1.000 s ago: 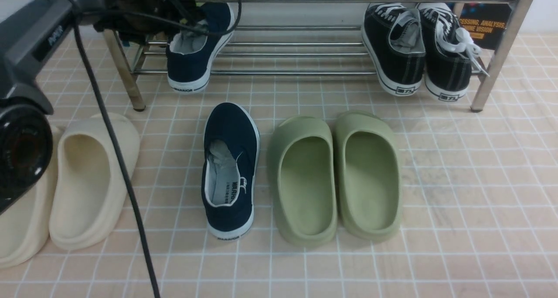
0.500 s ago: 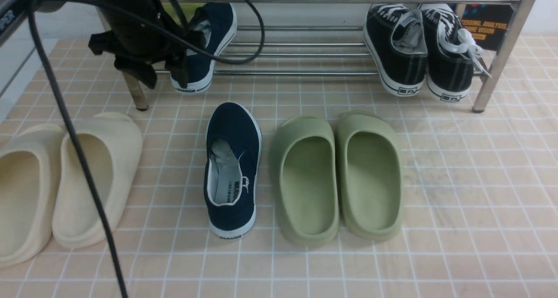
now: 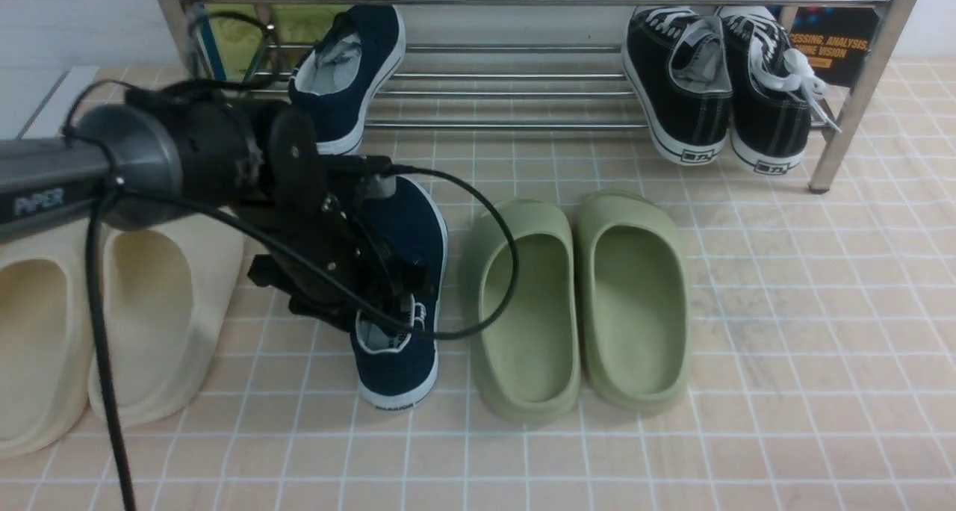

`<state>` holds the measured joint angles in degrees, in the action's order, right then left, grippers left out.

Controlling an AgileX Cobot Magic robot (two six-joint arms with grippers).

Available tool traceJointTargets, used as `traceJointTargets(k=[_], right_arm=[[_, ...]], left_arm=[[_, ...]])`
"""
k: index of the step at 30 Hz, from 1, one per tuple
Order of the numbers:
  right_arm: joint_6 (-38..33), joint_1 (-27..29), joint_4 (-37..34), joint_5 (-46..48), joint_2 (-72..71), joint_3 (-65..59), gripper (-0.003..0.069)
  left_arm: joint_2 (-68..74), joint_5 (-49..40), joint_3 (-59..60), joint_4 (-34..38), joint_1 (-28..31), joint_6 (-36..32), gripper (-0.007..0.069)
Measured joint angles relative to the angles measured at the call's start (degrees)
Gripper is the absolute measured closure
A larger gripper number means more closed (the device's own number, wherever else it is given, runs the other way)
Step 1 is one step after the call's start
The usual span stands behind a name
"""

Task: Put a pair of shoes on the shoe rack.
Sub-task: Use the left arm to grab the shoe closest to it, then use the left arm to put a shoe into the shoe rack

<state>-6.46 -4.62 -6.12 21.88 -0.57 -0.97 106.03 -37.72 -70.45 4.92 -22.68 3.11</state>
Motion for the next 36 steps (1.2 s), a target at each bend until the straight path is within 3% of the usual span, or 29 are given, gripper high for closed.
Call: traceJointTargets(k=[3, 6, 12, 18, 29, 36], right_arm=[[0.0, 0.0, 0.0, 0.0, 0.0, 0.0, 0.0419], [0.0, 0.0, 0.0, 0.0, 0.0, 0.0, 0.0419], [0.0, 0.0, 0.0, 0.0, 0.0, 0.0, 0.0419], [0.0, 0.0, 0.0, 0.0, 0.0, 0.0, 0.0419], [0.0, 0.0, 0.0, 0.0, 0.0, 0.0, 0.0419], [0.0, 0.0, 0.0, 0.0, 0.0, 0.0, 0.0419]], left_arm=[[0.55, 0.62, 0.02, -3.01, -0.55, 2.36, 0.0491], [0.12, -1.87, -0.88, -3.86, -0.55, 4.37, 0.0584], [-5.68, -12.25, -5.49, -4.04, -0.75, 4.75, 0.0593], [-7.25, -12.89, -14.01, -4.07, -0.88, 6.16, 0.0593], [10.18, -12.29, -36.97, -11.38, -0.88, 13.77, 0.0593], [21.16, -10.31, -51.75, -19.68, -0.88, 21.13, 0.0593]])
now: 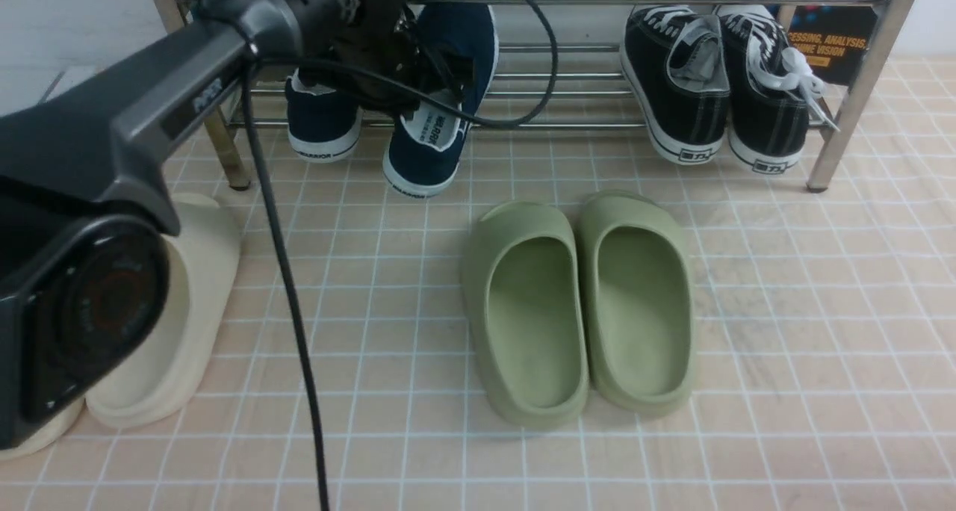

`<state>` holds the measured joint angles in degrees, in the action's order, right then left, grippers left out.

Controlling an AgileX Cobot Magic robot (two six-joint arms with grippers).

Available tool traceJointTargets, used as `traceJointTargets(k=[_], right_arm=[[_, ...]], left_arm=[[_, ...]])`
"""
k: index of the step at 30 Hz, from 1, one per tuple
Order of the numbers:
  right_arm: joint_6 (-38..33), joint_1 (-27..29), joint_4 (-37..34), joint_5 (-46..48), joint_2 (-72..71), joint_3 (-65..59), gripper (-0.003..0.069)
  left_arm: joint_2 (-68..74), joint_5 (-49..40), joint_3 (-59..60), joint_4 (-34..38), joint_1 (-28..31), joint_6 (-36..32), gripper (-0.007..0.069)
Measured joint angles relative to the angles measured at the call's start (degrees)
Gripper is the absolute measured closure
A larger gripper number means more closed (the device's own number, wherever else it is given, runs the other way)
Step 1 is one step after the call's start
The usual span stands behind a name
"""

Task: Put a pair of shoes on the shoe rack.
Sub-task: Use the left arm to put a shoe into the shoe rack

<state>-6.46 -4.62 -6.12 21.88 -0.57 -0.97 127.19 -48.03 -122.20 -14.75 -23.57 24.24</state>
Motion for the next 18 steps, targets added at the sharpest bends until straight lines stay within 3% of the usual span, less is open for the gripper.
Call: traceJointTargets(k=[7, 11, 14, 18], right_arm=[[0.0, 0.0, 0.0, 0.0, 0.0, 0.0, 0.0419], [0.0, 0.0, 0.0, 0.0, 0.0, 0.0, 0.0419], [0.0, 0.0, 0.0, 0.0, 0.0, 0.0, 0.0419], [0.0, 0.0, 0.0, 0.0, 0.0, 0.0, 0.0419]], left_arm=[[4.09, 2.91, -2.69, -6.32, 0.0, 7.54, 0.0565], [4.09, 5.87, -3.28, -7.2, 0.0, 7.97, 0.0472], [3.83, 6.25, -3.39, -7.51, 0.0, 6.39, 0.0317], [3.78, 4.8, -3.39, -7.69, 0.0, 5.46, 0.0237]])
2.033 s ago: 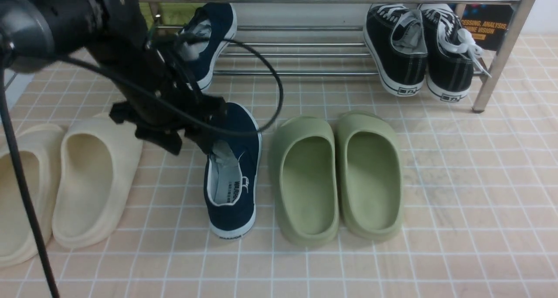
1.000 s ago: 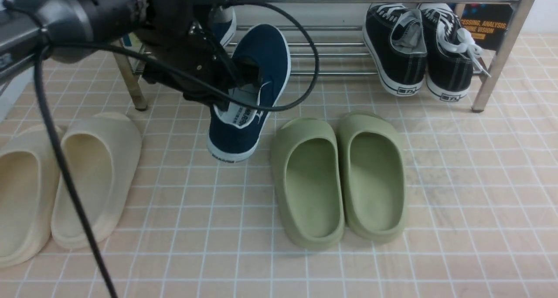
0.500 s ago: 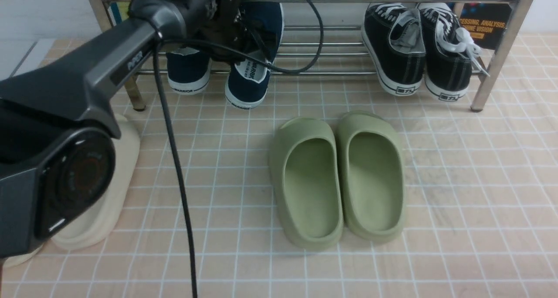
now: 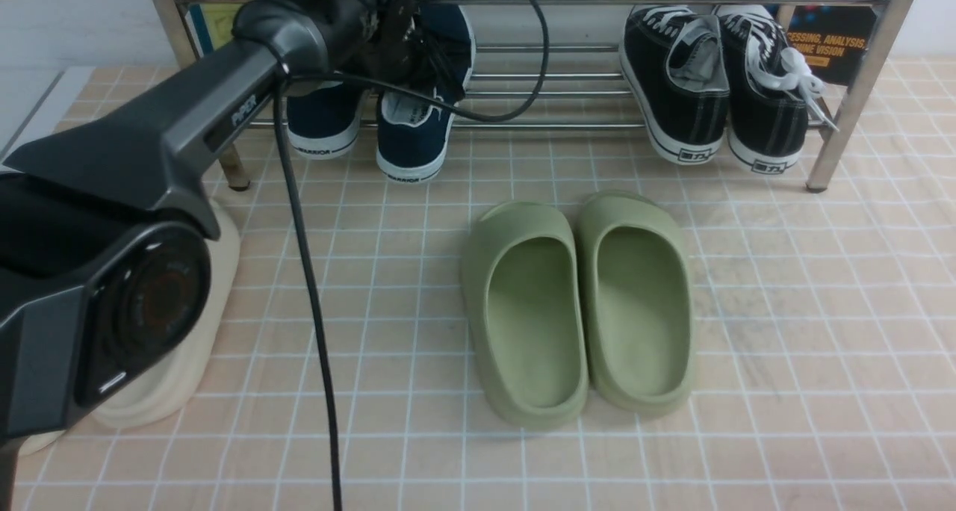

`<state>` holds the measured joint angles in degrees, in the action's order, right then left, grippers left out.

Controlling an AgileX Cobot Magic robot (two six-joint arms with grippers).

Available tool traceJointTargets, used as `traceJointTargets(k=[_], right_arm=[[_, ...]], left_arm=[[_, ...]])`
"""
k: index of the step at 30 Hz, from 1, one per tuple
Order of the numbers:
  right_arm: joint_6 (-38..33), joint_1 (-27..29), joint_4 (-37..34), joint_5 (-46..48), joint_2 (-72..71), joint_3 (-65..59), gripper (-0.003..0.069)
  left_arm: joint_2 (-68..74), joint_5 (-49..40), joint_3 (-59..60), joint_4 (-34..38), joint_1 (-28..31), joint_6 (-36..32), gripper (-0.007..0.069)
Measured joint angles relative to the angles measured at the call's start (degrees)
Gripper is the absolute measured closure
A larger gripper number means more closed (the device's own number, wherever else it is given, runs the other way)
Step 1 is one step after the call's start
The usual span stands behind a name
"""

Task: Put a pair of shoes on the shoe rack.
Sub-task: Use the left arm to put a shoe into the shoe rack

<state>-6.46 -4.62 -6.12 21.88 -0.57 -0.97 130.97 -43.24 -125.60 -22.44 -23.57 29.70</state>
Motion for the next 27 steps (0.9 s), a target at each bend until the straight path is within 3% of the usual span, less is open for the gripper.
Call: traceJointTargets(k=[3, 6, 10, 14, 19, 22, 25, 26, 27], right_arm=[[0.0, 0.0, 0.0, 0.0, 0.0, 0.0, 0.0419], [0.0, 0.0, 0.0, 0.0, 0.0, 0.0, 0.0419], [0.0, 0.0, 0.0, 0.0, 0.0, 0.0, 0.0419], [0.0, 0.0, 0.0, 0.0, 0.0, 0.0, 0.0419], [0.0, 0.0, 0.0, 0.0, 0.0, 0.0, 0.0419], [0.0, 0.0, 0.0, 0.0, 0.0, 0.0, 0.0419], [0.0, 0.0, 0.0, 0.0, 0.0, 0.0, 0.0419], [0.0, 0.0, 0.0, 0.0, 0.0, 0.0, 0.0419], [0.0, 0.0, 0.0, 0.0, 0.0, 0.0, 0.0419]], left_arm=[[-0.08, -1.7, -0.07, 0.0, 0.0, -1.16, 0.0256], [-0.08, -2.02, -0.07, -0.26, 0.0, -1.96, 0.0362], [-0.08, -1.54, -0.13, -1.62, 0.0, -2.01, 0.056], [-0.02, 1.64, -0.13, -2.17, 0.0, -2.33, 0.0609], [0.05, 3.35, -0.13, -2.17, -0.02, 1.82, 0.0605], [0.17, 4.04, -0.13, -3.46, -0.02, 3.02, 0.0557], [0.35, 5.46, -0.13, -5.74, -0.02, 3.25, 0.042], [0.35, 5.46, -0.13, -5.74, -0.02, 3.25, 0.0409], [0.35, 5.52, -0.13, -6.22, -0.02, 3.37, 0.0343]])
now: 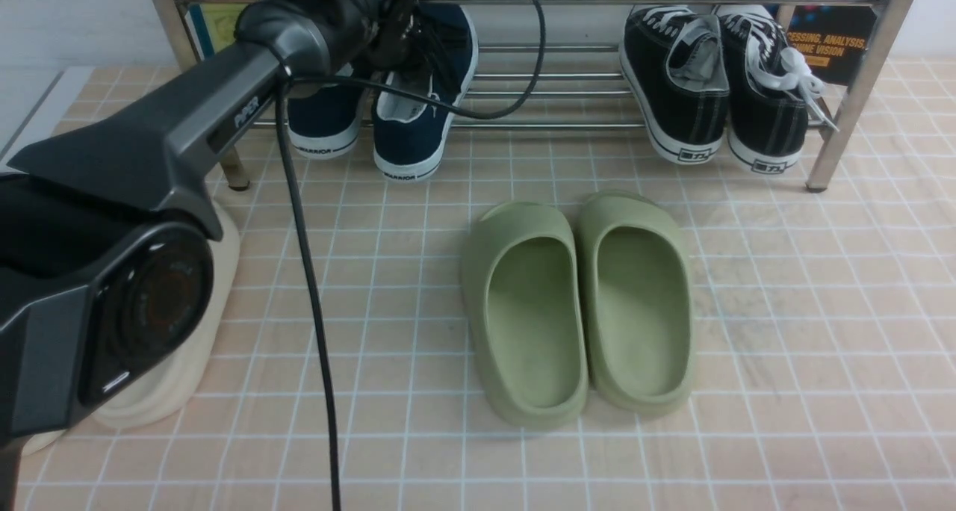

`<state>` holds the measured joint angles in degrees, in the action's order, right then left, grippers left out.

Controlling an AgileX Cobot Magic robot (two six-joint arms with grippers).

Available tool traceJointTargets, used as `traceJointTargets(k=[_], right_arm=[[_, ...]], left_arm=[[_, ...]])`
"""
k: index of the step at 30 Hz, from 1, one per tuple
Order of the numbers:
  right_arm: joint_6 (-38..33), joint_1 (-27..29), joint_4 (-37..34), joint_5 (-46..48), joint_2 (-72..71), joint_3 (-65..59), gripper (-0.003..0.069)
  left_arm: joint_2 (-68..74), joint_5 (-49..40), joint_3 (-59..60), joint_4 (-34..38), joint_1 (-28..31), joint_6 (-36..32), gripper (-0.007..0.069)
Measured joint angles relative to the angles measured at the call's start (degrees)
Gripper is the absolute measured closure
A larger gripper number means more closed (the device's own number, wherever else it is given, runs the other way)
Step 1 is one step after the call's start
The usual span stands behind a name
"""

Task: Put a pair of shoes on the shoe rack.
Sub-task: Use the left arm to put a shoe into the shoe rack

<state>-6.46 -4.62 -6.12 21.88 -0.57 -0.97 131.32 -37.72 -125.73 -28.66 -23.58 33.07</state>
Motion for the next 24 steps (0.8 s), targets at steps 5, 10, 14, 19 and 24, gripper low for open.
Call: traceJointTargets(k=[5, 10, 14, 19, 24], right_arm=[[0.0, 0.0, 0.0, 0.0, 0.0, 0.0, 0.0419], [0.0, 0.0, 0.0, 0.0, 0.0, 0.0, 0.0419], [0.0, 0.0, 0.0, 0.0, 0.0, 0.0, 0.0419], [0.0, 0.0, 0.0, 0.0, 0.0, 0.0, 0.0419], [0.0, 0.0, 0.0, 0.0, 0.0, 0.0, 0.0419]], left_arm=[[-0.78, -3.37, 0.0, -0.11, 0.0, -0.3, 0.016], [-6.59, -8.83, 0.0, 0.3, 0.0, -4.76, 0.0172], [-12.1, -16.13, -0.31, 0.25, 0.0, -8.61, 0.0285], [-14.73, -27.65, 0.24, 2.65, 0.0, -14.48, 0.05], [-14.49, -32.27, 9.88, 14.13, 0.0, -24.36, 0.0613]])
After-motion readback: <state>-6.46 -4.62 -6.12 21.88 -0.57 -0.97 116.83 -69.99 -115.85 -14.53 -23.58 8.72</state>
